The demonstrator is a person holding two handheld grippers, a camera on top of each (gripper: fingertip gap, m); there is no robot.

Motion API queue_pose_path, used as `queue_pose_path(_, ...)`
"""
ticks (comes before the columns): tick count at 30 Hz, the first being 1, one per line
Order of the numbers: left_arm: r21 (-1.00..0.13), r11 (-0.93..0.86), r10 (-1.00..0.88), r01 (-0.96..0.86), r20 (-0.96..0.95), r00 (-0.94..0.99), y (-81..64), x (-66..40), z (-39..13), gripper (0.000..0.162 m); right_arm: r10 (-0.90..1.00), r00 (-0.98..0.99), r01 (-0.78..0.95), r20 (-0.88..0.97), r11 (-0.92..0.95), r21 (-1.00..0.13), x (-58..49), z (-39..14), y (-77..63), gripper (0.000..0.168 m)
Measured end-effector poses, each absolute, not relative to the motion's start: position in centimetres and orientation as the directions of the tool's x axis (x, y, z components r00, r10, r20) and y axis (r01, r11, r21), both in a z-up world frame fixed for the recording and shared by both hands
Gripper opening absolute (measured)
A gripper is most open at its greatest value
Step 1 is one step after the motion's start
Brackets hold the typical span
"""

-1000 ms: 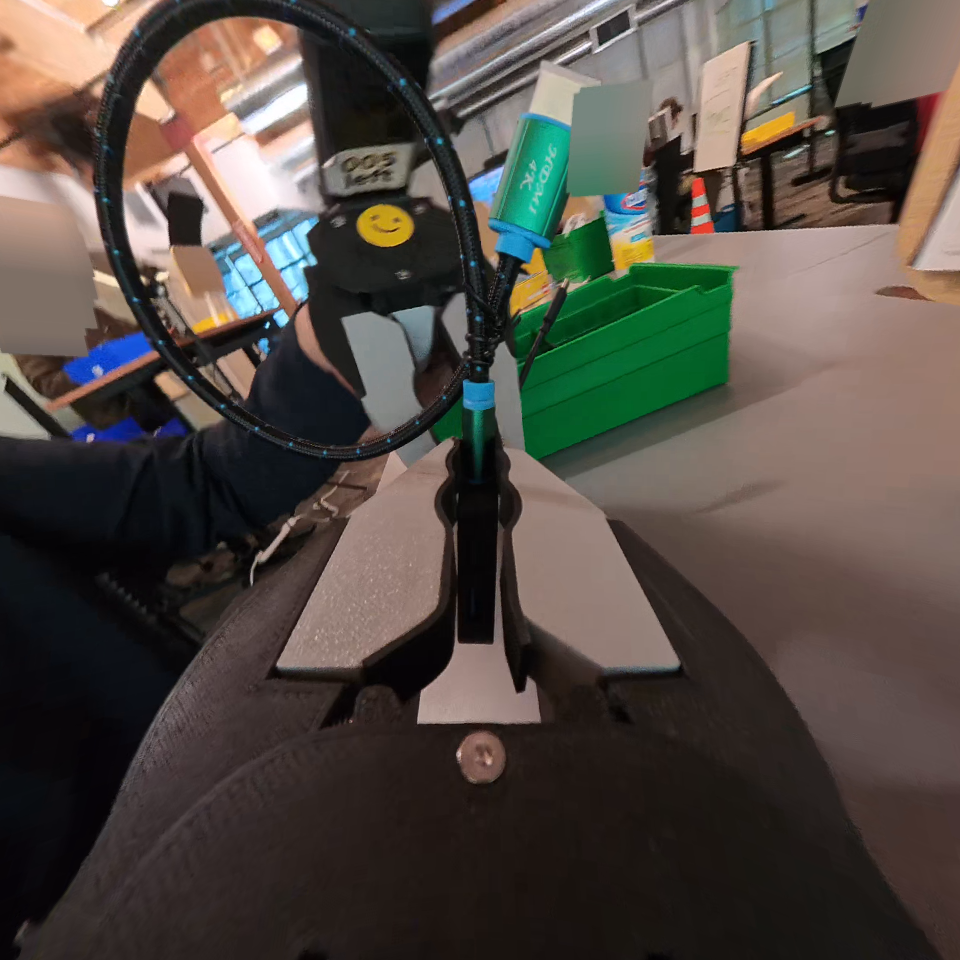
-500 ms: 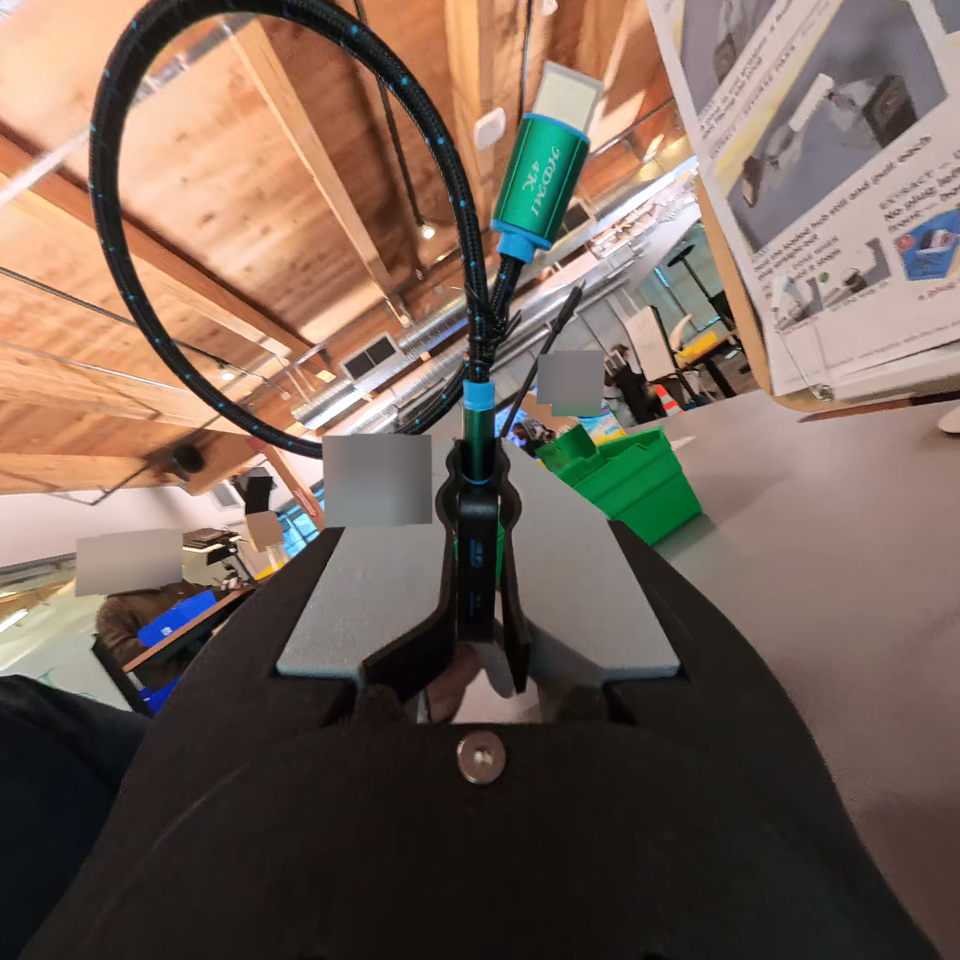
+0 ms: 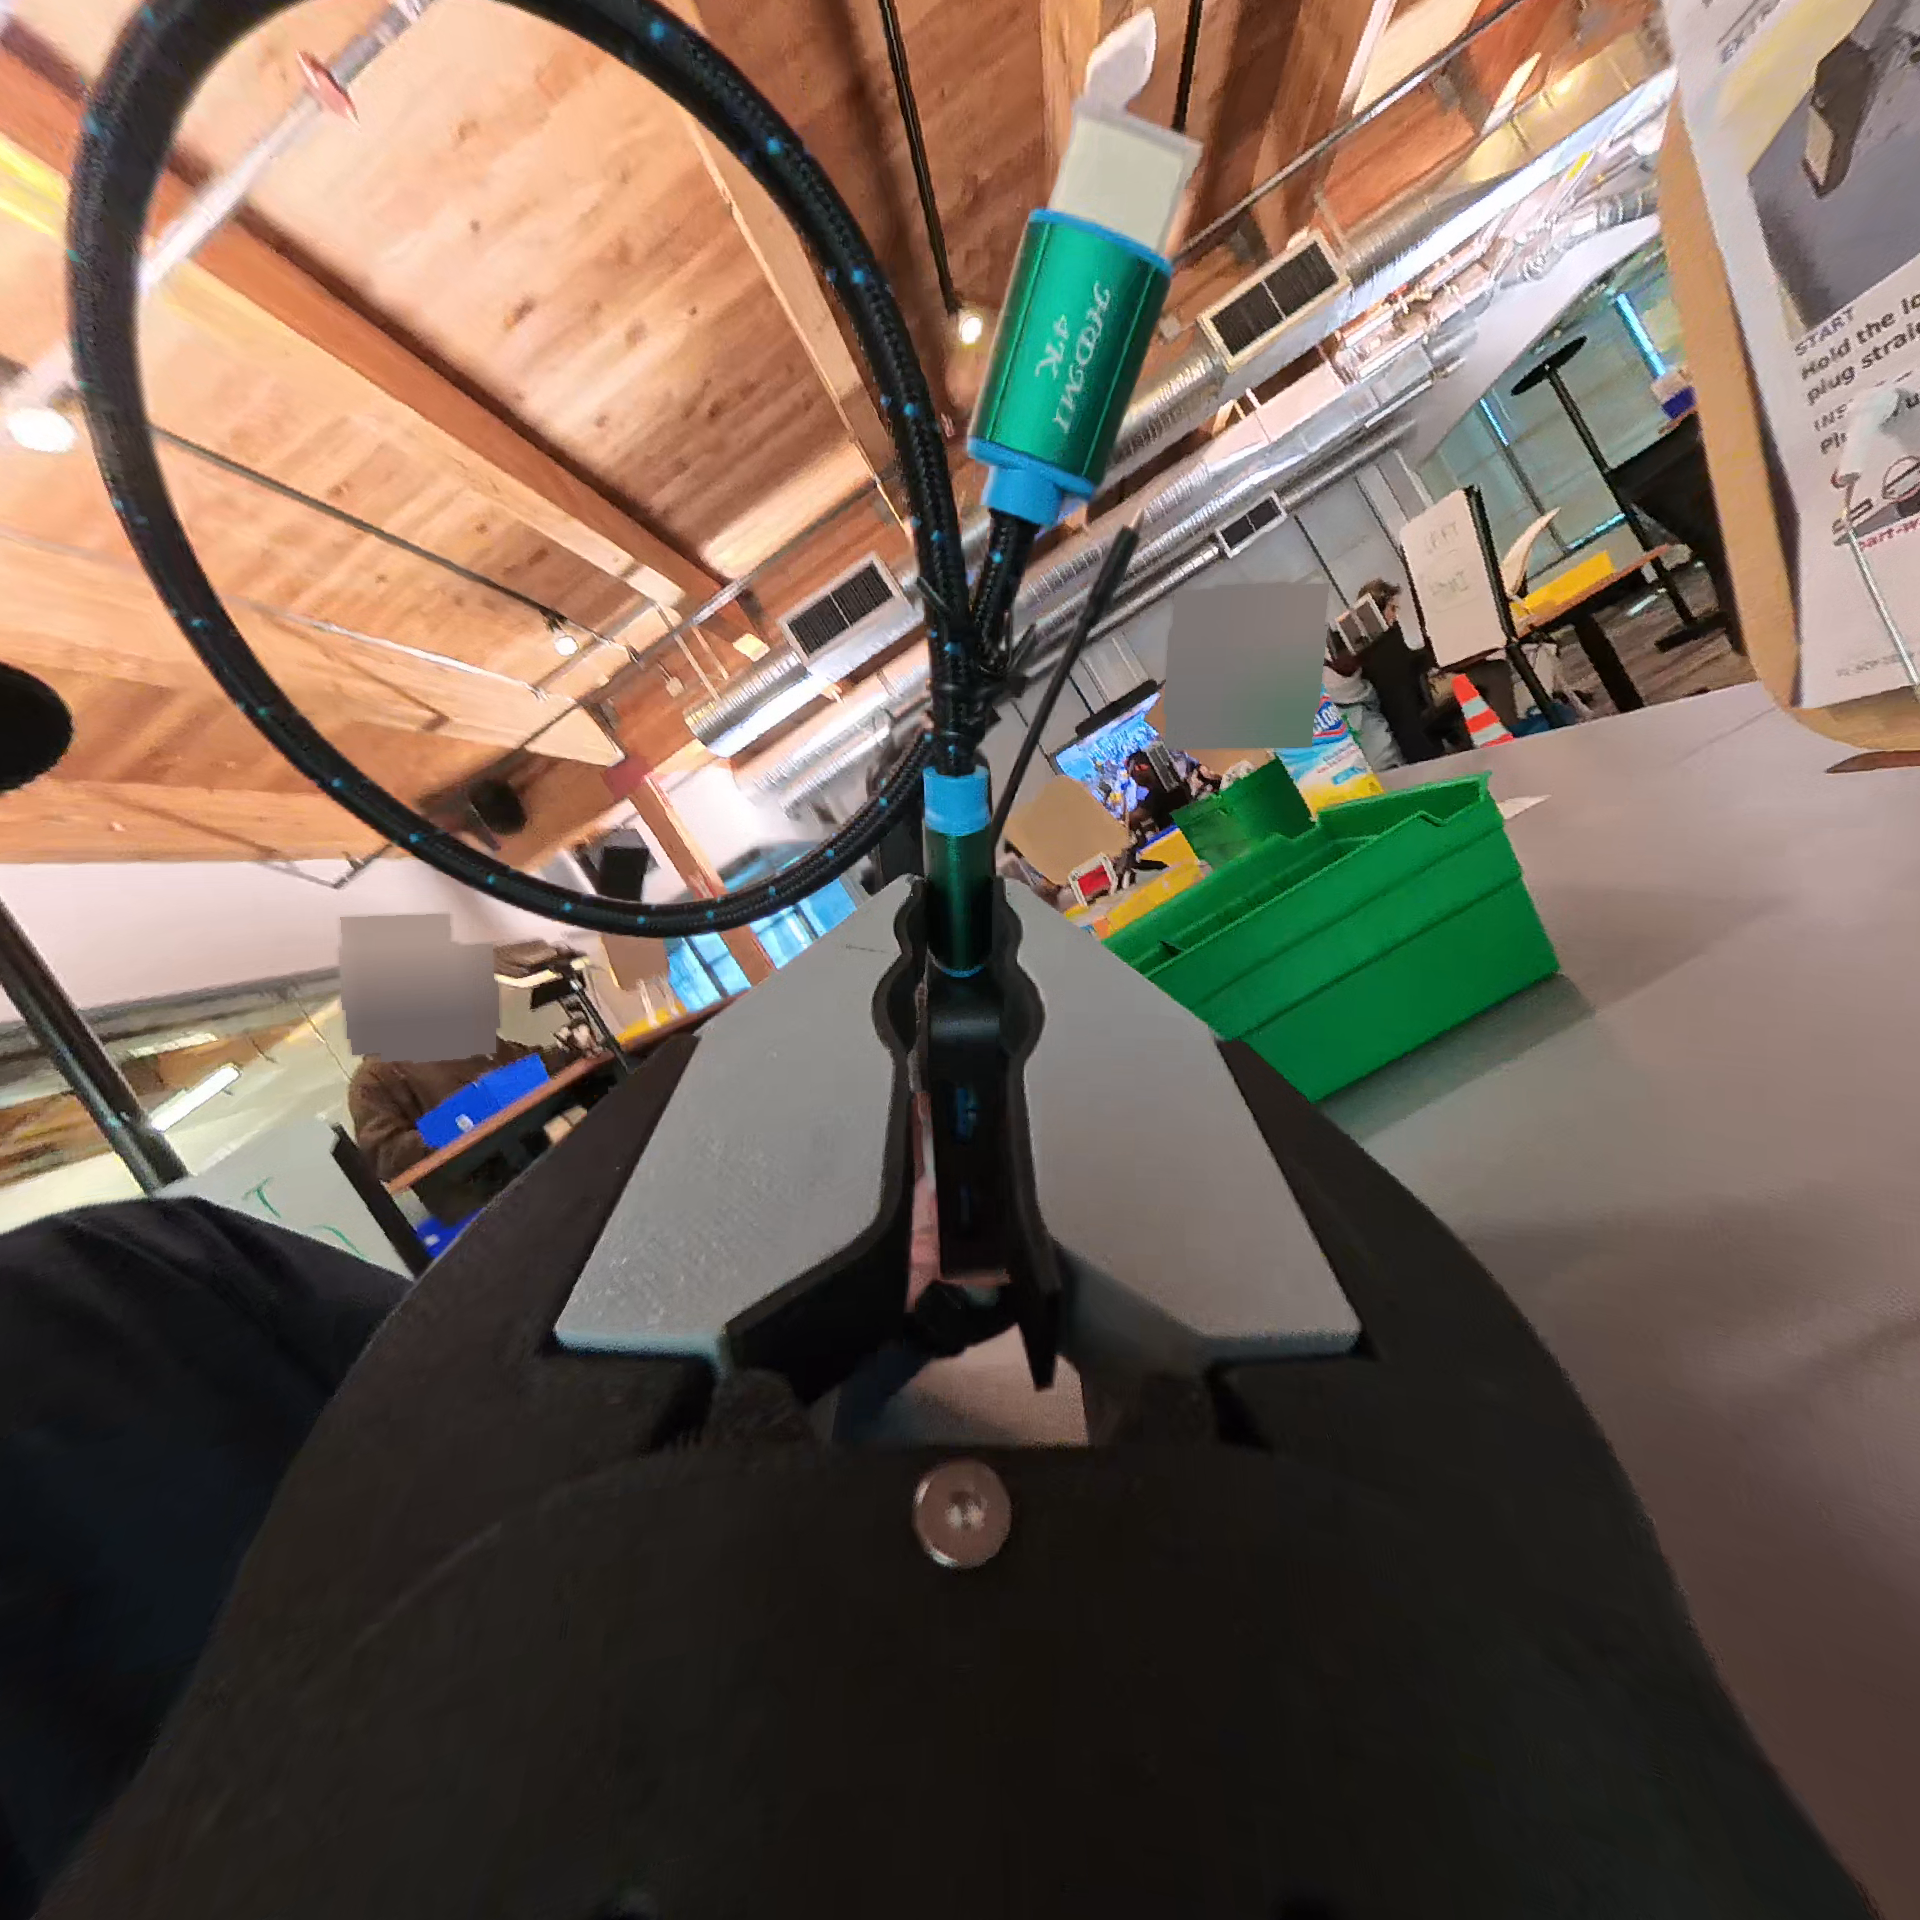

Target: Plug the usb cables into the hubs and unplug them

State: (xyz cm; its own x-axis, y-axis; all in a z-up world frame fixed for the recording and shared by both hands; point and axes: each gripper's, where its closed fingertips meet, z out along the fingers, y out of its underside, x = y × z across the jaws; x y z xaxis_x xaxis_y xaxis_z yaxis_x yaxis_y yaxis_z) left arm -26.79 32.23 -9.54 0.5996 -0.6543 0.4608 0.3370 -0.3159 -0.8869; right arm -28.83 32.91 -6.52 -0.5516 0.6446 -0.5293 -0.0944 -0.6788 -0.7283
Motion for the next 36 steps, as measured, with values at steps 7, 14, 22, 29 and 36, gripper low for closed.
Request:
queue_pose_path(7, -0.892, -0.383, -0.674, 0.241, 0.448, 0.587, 31.4, -26.6, -10.4, 0.011, 0.617, -0.58, -0.016, -0.533, -0.662, -0.749, -28.7, -6.7, 32.4, 0.008)
queue_pose_path(14, -0.871, -0.41, -0.684, 0.269, 0.489, 0.541, 31.2, -26.6, -10.8, 0.01, 0.664, -0.553, 0.016, -0.504, -0.596, -0.803, -28.6, -7.3, 32.1, 0.008)
queue_pose_path(22, -0.874, -0.404, -0.683, 0.27, 0.485, 0.546, 31.4, -26.9, -11.2, 0.011, 0.652, -0.541, 0.033, -0.53, -0.613, -0.789, -28.9, -7.8, 32.3, 0.008)
queue_pose_path(29, -0.856, -0.419, -0.683, 0.303, 0.517, 0.516, 31.5, -27.0, -11.6, 0.011, 0.671, -0.54, 0.051, -0.508, -0.577, -0.815, -29.3, -8.5, 31.7, 0.012)
queue_pose_path(36, -0.836, -0.445, -0.67, 0.321, 0.549, 0.499, 31.8, -26.7, -12.2, 0.011, 0.688, -0.511, 0.059, -0.515, -0.57, -0.82, -29.6, -9.1, 32.0, 0.008)
